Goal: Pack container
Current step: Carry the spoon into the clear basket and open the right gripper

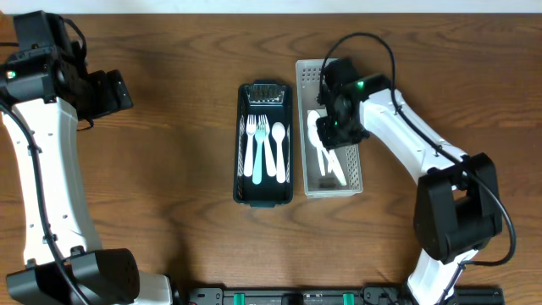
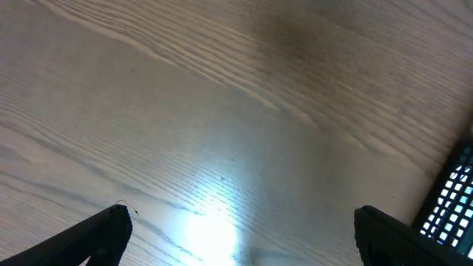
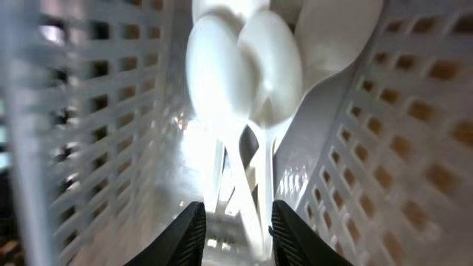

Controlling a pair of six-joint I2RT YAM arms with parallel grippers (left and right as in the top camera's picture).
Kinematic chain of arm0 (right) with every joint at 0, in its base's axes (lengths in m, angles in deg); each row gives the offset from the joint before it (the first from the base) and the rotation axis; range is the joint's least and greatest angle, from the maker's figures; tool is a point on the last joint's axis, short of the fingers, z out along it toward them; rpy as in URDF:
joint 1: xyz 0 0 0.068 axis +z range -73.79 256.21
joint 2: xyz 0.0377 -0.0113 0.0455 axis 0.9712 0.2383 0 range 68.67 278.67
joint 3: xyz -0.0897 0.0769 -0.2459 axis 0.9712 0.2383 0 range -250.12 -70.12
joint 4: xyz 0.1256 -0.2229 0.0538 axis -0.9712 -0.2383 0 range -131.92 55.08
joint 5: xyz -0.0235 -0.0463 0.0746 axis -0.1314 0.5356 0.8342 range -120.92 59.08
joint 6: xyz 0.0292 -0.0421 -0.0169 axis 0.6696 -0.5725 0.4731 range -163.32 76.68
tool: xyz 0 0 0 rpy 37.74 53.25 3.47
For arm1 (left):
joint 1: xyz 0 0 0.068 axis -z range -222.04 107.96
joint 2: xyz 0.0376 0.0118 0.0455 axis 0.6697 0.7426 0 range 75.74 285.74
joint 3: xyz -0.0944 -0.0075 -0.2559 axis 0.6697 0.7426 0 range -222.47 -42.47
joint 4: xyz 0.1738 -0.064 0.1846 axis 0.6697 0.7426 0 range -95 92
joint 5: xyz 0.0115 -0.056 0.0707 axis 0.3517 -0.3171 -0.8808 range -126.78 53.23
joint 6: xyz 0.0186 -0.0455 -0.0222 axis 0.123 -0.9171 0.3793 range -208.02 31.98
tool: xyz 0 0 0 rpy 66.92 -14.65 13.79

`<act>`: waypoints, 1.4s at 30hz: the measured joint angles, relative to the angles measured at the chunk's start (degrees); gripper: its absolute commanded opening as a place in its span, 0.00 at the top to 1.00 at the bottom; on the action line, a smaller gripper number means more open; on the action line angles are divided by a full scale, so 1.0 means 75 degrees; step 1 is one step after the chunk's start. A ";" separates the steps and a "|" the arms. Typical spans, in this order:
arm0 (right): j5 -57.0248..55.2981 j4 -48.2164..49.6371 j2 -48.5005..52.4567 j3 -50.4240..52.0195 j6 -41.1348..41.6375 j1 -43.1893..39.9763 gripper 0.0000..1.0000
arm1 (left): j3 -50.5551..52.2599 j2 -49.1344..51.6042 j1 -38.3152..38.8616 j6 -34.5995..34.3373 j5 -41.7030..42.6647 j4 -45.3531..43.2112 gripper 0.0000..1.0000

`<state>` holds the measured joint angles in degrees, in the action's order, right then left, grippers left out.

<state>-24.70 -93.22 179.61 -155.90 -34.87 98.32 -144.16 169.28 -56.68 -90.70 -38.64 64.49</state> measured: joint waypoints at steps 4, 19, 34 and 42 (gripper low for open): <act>-0.0134 -0.0516 0.0000 -0.1221 0.0015 -0.0017 0.71 | 0.0000 0.0000 0.0000 0.0000 0.0000 0.0015 0.02; -0.1626 -0.1562 -0.0256 -0.1973 0.2358 -0.2235 0.99 | 0.0000 0.0000 0.0000 0.0000 0.0000 0.0020 0.02; -0.0621 -0.0434 -0.0213 0.0166 0.1833 -0.1504 0.99 | 0.0000 0.0003 0.0000 0.0000 0.0000 0.0023 0.02; 0.0050 -0.0169 -0.0213 0.0169 0.1317 -0.1393 0.98 | 0.0000 0.0003 0.0000 0.0000 0.0000 0.0055 0.02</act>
<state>-24.33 -94.49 178.01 -154.63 -24.99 87.87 -144.16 169.30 -56.68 -90.70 -38.64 64.91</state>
